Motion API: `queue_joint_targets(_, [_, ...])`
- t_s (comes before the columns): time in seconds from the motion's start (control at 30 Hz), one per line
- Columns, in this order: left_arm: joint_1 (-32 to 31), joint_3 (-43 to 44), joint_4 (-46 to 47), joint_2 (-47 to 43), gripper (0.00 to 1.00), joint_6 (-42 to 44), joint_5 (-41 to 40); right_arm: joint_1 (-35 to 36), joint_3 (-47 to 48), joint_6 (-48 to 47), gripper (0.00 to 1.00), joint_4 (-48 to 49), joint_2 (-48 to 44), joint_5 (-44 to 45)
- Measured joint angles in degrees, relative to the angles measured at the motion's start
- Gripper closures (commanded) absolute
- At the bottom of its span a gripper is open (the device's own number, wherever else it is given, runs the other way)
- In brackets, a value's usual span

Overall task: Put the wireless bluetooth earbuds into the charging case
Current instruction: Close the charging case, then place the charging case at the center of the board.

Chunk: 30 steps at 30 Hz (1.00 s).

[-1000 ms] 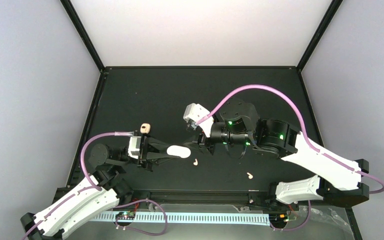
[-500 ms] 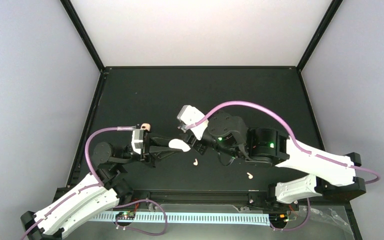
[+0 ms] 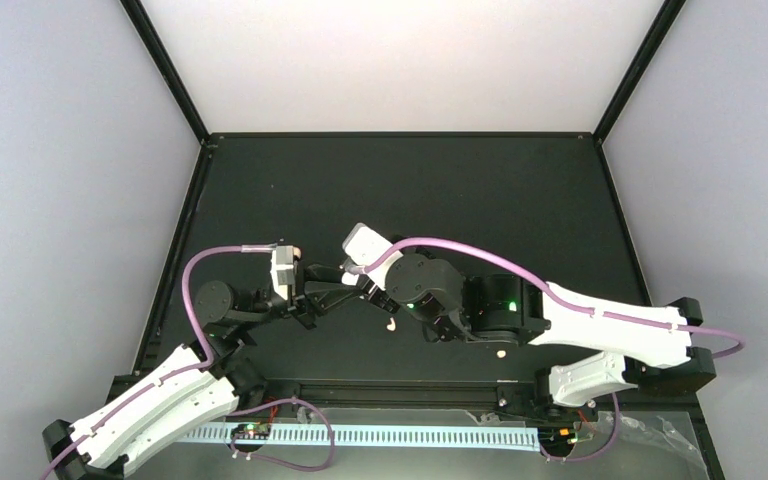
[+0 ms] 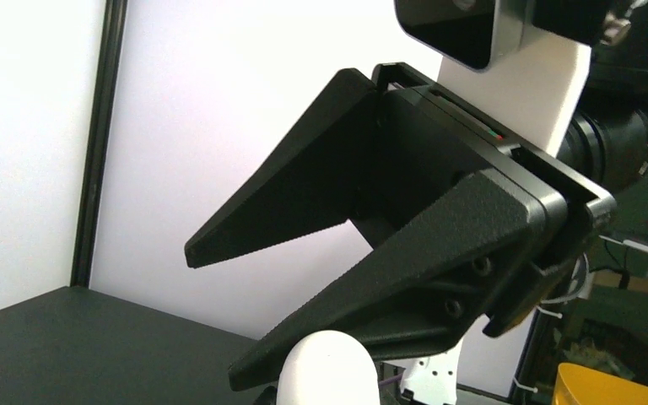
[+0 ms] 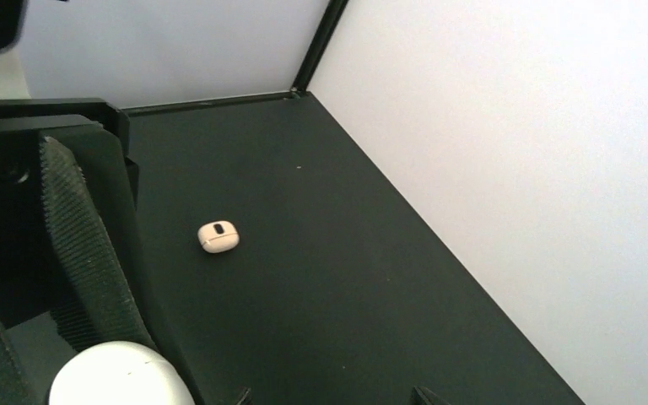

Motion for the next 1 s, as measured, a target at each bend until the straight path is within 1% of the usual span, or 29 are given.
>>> queue_joint_targets(0.13, [0.02, -0.11, 0.17, 0.11, 0.99, -0.63, -1.11, 0.50, 0.00, 0.44, 0.50, -0.11, 0.92, 2.78])
queue_joint_targets(0.17, [0.02, -0.11, 0.26, 0.13, 0.98, -0.74, -1.36, 0.50, 0.00, 0.55, 0.47, -0.02, 0.94, 3.10])
queue_joint_targets(0.3, [0.02, -0.13, 0.66, 0.02, 0.98, -0.94, -1.84, 0.50, -0.15, 0.96, 0.28, 0.44, 0.44, 4.81])
queue_joint_targets(0.4, [0.02, -1.01, 1.20, -1.11, 0.98, -0.85, -3.52, -0.37, -0.76, 2.56, 0.21, 0.61, -1.29, 3.74])
queue_joint_targets(0.53, [0.09, -3.93, 2.58, -3.26, 0.99, -0.39, -8.57, -5.90, -5.11, 6.78, 0.17, 2.40, -6.43, -3.50])
queue_joint_targets(0.63, [0.11, -6.01, 3.23, -2.12, 0.98, 0.13, -12.35, -14.43, -11.74, 10.82, 0.15, 5.20, -12.66, -8.39])
queue_joint_targets(0.67, [0.15, -6.10, 3.45, -0.55, 0.99, 0.17, -13.70, -18.01, -15.15, 12.59, 0.15, 6.58, -15.52, -10.12])
queue_joint_targets(0.7, [0.28, -6.03, 4.07, 1.49, 0.98, 0.22, -14.80, -19.32, -16.39, 13.33, 0.15, 6.88, -16.59, -10.64])
queue_joint_targets(0.77, [1.27, -4.76, 4.37, 7.50, 0.98, 0.17, -16.37, -23.50, -21.51, 16.02, 0.15, 9.25, -20.02, -13.16])
queue_joint_targets(0.8, [2.23, -3.28, 4.11, 11.98, 0.98, -0.11, -16.76, -25.11, -23.87, 17.25, 0.15, 10.05, -21.22, -14.03])
queue_joint_targets(0.9, [5.99, 2.43, 4.13, 25.55, 0.98, -2.69, -16.46, -27.96, -30.12, 20.46, 0.14, 11.74, -22.75, -16.28])
queue_joint_targets(1.0, [10.84, 7.67, 4.74, 38.27, 0.98, -7.67, -14.03, -28.85, -35.12, 22.73, 0.15, 12.52, -22.93, -18.08])
